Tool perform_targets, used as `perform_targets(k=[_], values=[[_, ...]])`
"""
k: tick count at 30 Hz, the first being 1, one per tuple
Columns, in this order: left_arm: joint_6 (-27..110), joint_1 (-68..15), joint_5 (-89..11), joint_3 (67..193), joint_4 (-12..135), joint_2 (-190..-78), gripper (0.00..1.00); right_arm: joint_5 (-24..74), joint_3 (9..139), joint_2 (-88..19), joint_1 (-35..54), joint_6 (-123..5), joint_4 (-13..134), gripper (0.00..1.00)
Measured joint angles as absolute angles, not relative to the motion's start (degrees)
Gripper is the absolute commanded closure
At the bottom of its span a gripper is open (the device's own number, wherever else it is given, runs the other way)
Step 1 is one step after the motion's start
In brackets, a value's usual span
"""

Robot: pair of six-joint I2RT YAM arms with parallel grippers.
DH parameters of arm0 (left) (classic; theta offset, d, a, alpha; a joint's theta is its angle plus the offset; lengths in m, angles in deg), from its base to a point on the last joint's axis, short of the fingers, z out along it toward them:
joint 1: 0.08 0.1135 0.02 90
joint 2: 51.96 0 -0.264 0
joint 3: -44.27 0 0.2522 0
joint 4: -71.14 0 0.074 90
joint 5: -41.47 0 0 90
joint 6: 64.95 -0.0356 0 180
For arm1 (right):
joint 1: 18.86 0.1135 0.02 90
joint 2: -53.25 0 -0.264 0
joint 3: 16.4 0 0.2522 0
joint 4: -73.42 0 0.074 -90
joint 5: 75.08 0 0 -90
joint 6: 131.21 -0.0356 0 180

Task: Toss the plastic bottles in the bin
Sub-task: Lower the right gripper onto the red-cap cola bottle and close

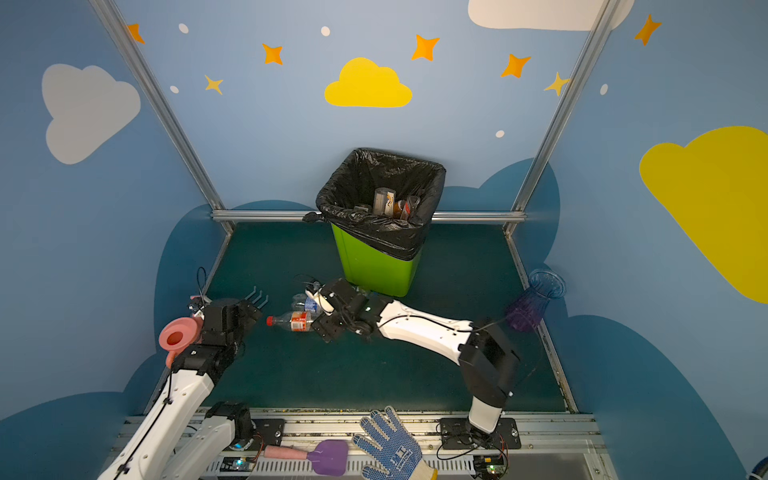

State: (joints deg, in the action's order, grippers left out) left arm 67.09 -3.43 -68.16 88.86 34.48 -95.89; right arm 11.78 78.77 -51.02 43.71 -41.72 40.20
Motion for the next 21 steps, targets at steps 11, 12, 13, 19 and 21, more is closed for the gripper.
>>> perform_targets(k=[11,12,13,19,21], values=[[67.4,-1.8,-67.3,86.5,33.3,-93.1,0.00,9.6,97.8,-69.7,45.5,-33.6,26.4,0.16],[67.4,-1.7,-67.2,86.5,33.2,-93.0,0.00,9.0,98.9,-70.7,45.6,-33.1,25.5,0.16],[67.4,-1.6,-67.0,86.5,33.2,-93.0,0.00,8.5,99.8,-71.5,45.7,-32.7,24.8,0.16],[67.3,-1.3,-66.5,86.1,33.0,-92.6,0.00,5.4,105.3,-75.2,46.3,-31.0,20.8,0.17],[67.3,-1.2,-66.5,85.9,32.9,-92.2,0.00,5.0,106.7,-76.4,46.5,-30.6,20.0,0.17]])
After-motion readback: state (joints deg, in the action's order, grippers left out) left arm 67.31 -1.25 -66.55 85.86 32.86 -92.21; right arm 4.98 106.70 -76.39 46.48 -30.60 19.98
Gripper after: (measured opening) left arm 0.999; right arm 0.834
